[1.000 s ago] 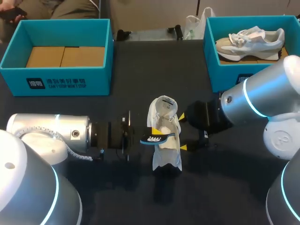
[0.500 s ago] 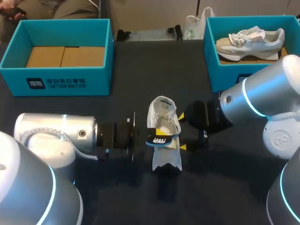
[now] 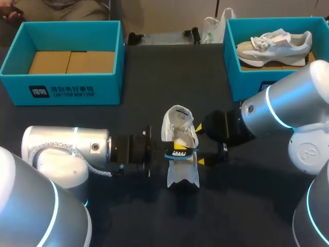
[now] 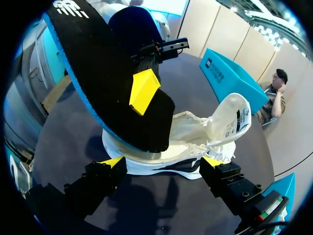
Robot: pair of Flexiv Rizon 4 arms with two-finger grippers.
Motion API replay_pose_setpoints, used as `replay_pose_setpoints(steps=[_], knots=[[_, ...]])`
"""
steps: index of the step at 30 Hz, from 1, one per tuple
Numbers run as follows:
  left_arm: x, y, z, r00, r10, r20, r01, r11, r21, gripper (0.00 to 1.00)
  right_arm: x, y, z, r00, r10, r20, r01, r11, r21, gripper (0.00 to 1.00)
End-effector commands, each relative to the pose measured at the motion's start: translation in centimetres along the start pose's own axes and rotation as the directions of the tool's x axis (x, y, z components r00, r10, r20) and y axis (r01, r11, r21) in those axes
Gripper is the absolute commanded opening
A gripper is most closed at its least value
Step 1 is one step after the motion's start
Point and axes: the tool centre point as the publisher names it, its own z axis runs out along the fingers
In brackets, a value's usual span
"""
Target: Take the shoe out of the shoebox, open the shoe tongue, remove and reinsert the insole, then place the shoe into the shoebox
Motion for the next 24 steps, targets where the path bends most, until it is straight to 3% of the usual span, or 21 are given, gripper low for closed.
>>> replay_pose_setpoints(steps=[1, 10, 24], knots=[[0.2, -0.8, 0.0, 1.0, -0.022, 0.009, 0.022, 1.0, -0.006, 0.0, 0.1, 0.0, 0.1, 1.0, 0.001, 0.003, -0.001, 1.0, 0.002, 1.0], [0.3, -2.3, -0.7, 0.999, -0.039, 0.03, 0.039, 0.999, 0.016, 0.0, 0.1, 0.0, 0.1, 1.0, 0.001, 0.003, -0.001, 1.0, 0.002, 1.0], [0.7, -0.9, 0.8, 0.998, -0.057, 0.016, 0.056, 0.998, 0.018, 0.0, 0.1, 0.0, 0.1, 1.0, 0.001, 0.003, -0.001, 1.0, 0.002, 1.0]])
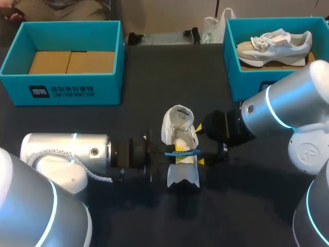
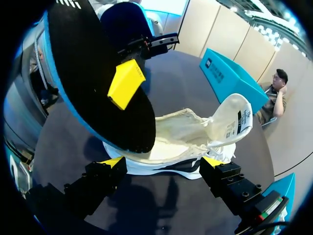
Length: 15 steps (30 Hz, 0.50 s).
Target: Take the shoe out of the shoebox, open the shoe tongue, remove and reinsert the insole, then place the shoe into the shoebox
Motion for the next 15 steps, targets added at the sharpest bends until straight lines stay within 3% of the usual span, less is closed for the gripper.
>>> replay_pose_setpoints(steps=[1, 15], knots=[[-0.3, 0.7, 0.6, 1.0, 0.003, -0.004, -0.003, 1.0, -0.019, 0.0, 0.1, 0.0, 0.0, 1.0, 0.0, 0.002, 0.0, 1.0, 0.001, 1.0], [-1.2, 2.8, 1.1, 0.997, 0.076, 0.013, -0.075, 0.996, -0.055, 0.0, 0.1, 0.0, 0.0, 1.0, 0.0, 0.002, 0.0, 1.0, 0.001, 1.0]])
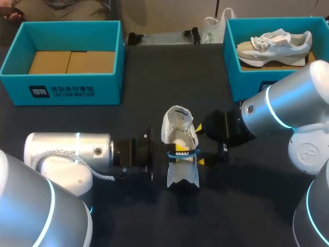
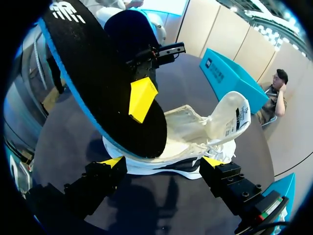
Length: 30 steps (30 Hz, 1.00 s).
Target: Take the shoe out of the shoebox, open the shoe tongue, remove and reinsert the insole, then place the shoe into the shoebox
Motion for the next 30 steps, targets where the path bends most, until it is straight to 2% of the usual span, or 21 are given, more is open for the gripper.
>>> replay_pose_setpoints(steps=[1, 9, 24, 30], knots=[[-0.4, 0.8, 0.7, 1.0, 0.024, 0.001, -0.023, 1.0, -0.013, 0.0, 0.1, 0.0, 0.0, 1.0, 0.0, 0.002, 0.0, 1.0, 0.001, 1.0], [-0.6, 1.9, 0.5, 0.999, 0.034, 0.004, -0.033, 0.999, -0.034, 0.0, 0.1, 0.0, 0.0, 1.0, 0.0, 0.002, 0.0, 1.0, 0.001, 1.0], [-0.4, 5.4, 0.8, 0.998, 0.059, 0.012, -0.058, 0.993, -0.101, 0.0, 0.1, 0.0, 0.0, 1.0, 0.0, 0.002, 0.0, 1.0, 0.001, 1.0], [-0.6, 5.5, 0.6, 0.998, 0.063, 0.027, -0.06, 0.993, -0.1, 0.0, 0.1, 0.0, 0.0, 1.0, 0.0, 0.002, 0.0, 1.0, 0.001, 1.0]])
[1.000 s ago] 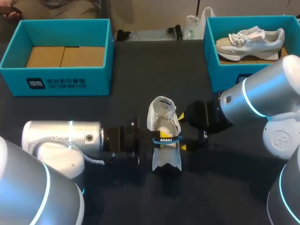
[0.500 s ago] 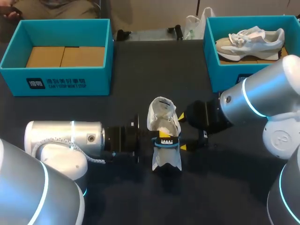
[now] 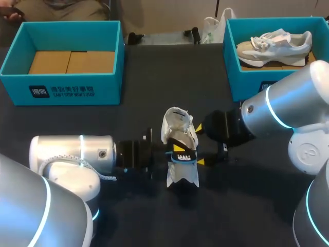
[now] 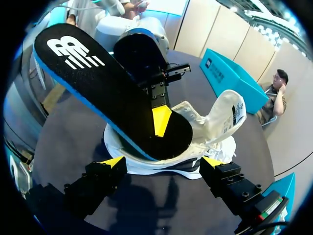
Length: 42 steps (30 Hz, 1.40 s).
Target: Take the shoe out of the shoebox, open the shoe tongue, remove and reinsert the insole, then place the shoe into the shoebox
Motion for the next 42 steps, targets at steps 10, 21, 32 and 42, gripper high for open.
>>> replay_pose_setpoints(steps=[10, 21, 32, 42], knots=[[-0.6, -1.3, -0.4, 1.0, 0.006, 0.018, -0.006, 1.0, 0.021, 0.4, 0.1, 0.0, 0.0, 1.0, 0.0, 0.002, 0.0, 1.0, 0.001, 1.0], [-1.0, -3.6, -1.2, 1.0, 0.015, 0.009, -0.016, 0.999, 0.038, 0.33, 0.1, 0.0, 0.0, 1.0, 0.0, 0.002, 0.0, 1.0, 0.001, 1.0], [0.4, -3.8, -1.7, 1.0, -0.004, -0.022, 0.005, 1.0, 0.025, 0.0, 0.1, 0.0, 0.0, 1.0, 0.0, 0.002, 0.0, 1.0, 0.001, 1.0], [0.1, -2.3, -0.8, 0.995, 0.085, -0.042, -0.081, 0.993, 0.089, 0.0, 0.1, 0.0, 0.0, 1.0, 0.0, 0.002, 0.0, 1.0, 0.001, 1.0]])
